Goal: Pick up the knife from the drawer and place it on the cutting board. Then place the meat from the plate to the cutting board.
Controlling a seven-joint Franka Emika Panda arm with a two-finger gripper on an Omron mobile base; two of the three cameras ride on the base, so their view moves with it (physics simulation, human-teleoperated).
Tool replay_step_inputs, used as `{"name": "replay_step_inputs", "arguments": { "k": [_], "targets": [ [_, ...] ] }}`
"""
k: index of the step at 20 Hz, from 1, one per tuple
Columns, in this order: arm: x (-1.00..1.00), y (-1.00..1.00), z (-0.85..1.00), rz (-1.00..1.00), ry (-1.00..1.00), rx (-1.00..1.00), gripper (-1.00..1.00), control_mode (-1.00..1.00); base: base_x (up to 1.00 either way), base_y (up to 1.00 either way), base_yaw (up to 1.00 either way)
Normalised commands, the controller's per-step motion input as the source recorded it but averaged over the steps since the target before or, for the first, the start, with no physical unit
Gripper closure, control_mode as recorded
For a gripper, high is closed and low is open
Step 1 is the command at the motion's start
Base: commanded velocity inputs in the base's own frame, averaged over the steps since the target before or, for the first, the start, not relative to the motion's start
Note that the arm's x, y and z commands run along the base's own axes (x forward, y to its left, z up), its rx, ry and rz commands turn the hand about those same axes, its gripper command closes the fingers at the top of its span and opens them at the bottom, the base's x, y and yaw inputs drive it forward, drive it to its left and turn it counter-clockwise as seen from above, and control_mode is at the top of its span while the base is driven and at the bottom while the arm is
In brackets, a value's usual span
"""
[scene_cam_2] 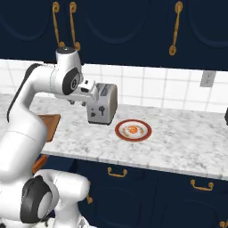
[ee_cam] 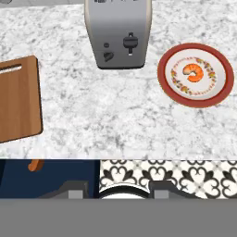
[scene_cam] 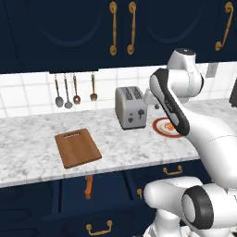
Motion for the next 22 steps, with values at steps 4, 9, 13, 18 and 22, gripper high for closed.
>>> {"name": "replay_step_inputs", "arguments": {
  "k": [4, 9, 13, 18, 22],
  "targets": [
    [0.00, 0.00, 0.00, 0.00, 0.00, 0.00, -1.00, 1.00, -0.15, -0.09, 0.05],
    [0.00, 0.00, 0.00, 0.00, 0.00, 0.00, -1.00, 1.00, -0.11, -0.44, 0.61],
    [0.00, 0.00, 0.00, 0.00, 0.00, 0.00, -1.00, 1.00, 0.00, -0.58, 0.68],
    [0.00, 0.00, 0.00, 0.00, 0.00, 0.00, -1.00, 1.00, 0.00, -0.60, 0.53],
    [0.00, 0.00, 0.00, 0.00, 0.00, 0.00, -1.00, 1.00, 0.14, -0.50, 0.47]
  ]
}}
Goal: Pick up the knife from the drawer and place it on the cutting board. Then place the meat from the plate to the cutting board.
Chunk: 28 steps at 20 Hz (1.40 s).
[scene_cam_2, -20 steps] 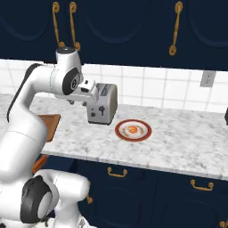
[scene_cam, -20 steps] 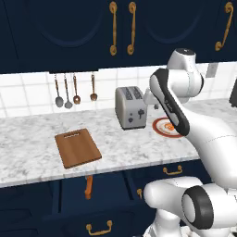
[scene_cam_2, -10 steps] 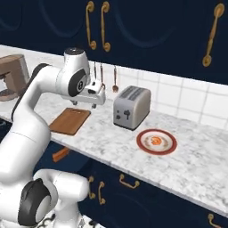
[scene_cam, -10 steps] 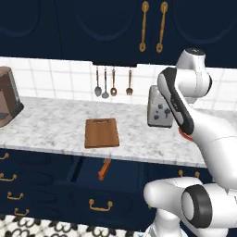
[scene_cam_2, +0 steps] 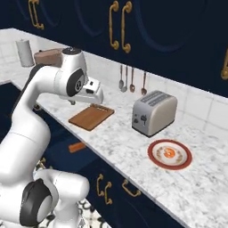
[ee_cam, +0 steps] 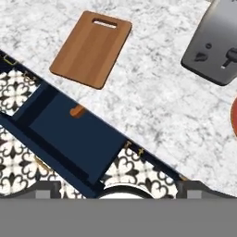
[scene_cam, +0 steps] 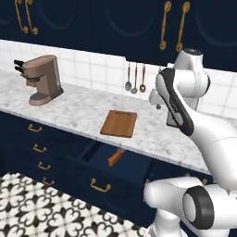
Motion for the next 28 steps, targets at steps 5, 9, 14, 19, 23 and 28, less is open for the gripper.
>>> {"name": "replay_step_inputs", "arguments": {
  "k": [5, 9, 14, 19, 23, 28],
  "targets": [
    [0.00, 0.00, 0.00, 0.00, 0.00, 0.00, -1.00, 1.00, 0.34, -0.50, 0.44],
    [0.00, 0.00, 0.00, 0.00, 0.00, 0.00, -1.00, 1.00, 0.23, -0.56, 0.32],
    [-0.12, 0.18, -0.27, 0.16, 0.00, 0.02, -1.00, -1.00, 0.00, -0.10, 0.11],
    [0.02, 0.94, -0.94, 0.21, 0.04, 0.00, -1.00, -1.00, 0.00, 0.00, 0.00],
    [0.08, 0.92, -1.00, 0.15, 0.00, 0.00, -1.00, -1.00, 0.00, 0.00, 0.00],
    [0.10, 0.39, -1.00, 0.02, 0.00, -0.06, -1.00, -1.00, 0.00, 0.00, 0.00]
  ]
}}
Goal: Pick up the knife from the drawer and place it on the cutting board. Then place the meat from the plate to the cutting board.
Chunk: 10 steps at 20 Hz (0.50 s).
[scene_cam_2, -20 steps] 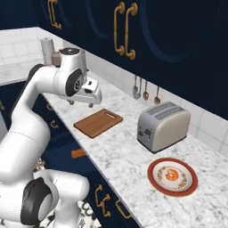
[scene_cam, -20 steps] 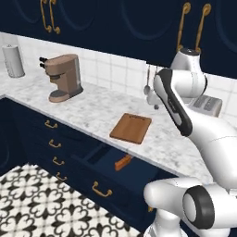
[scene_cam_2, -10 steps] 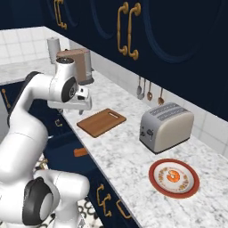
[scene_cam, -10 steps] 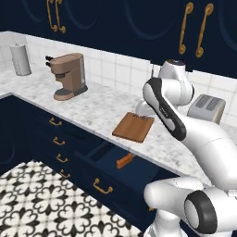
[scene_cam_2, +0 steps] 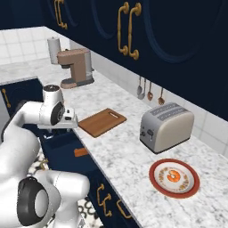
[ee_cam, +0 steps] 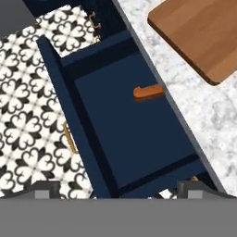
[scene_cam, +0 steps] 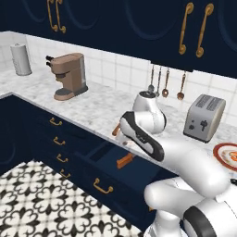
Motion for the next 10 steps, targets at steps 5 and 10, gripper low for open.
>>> {"name": "replay_step_inputs", "arguments": {
  "k": [5, 10],
  "targets": [
    [0.08, 0.20, -1.00, 0.00, 0.00, -0.09, -1.00, -1.00, 0.00, 0.00, 0.00],
    [0.00, 0.20, -0.92, 0.00, 0.00, -0.04, -1.00, -1.00, 0.00, 0.00, 0.00]
  ]
}}
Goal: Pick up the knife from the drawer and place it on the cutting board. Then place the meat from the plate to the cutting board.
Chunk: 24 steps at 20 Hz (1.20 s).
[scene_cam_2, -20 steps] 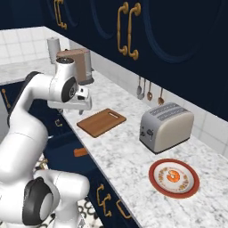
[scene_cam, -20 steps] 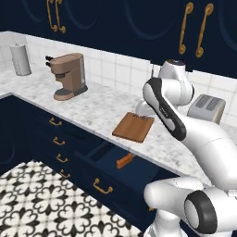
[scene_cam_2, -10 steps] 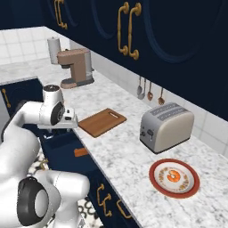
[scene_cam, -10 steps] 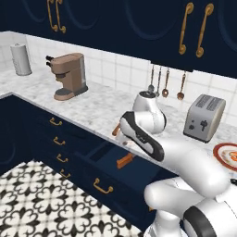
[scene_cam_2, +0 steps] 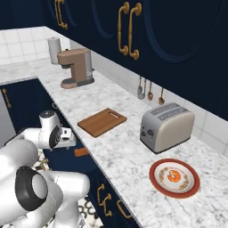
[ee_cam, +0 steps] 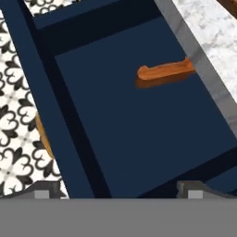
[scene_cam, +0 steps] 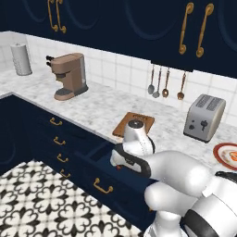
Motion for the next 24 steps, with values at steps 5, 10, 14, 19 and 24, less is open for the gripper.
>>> {"name": "replay_step_inputs", "arguments": {
  "k": [5, 10, 14, 19, 24],
  "targets": [
    [0.00, 0.09, -0.67, 0.00, 0.00, 0.00, -1.00, -1.00, 0.00, 0.00, 0.00],
    [-0.19, 0.37, -0.56, 0.00, 0.00, 0.00, -1.00, -1.00, 0.00, 0.00, 0.00],
    [-0.72, 0.85, -0.44, 0.01, 0.02, 0.01, -1.00, -1.00, 0.00, 0.00, 0.00],
    [-0.75, 0.97, -0.21, 0.05, 0.12, 0.09, -1.00, -1.00, 0.00, 0.00, 0.00],
    [-0.89, 1.00, -0.05, 0.07, 0.14, 0.08, -1.00, -1.00, 0.00, 0.00, 0.00]
  ]
}}
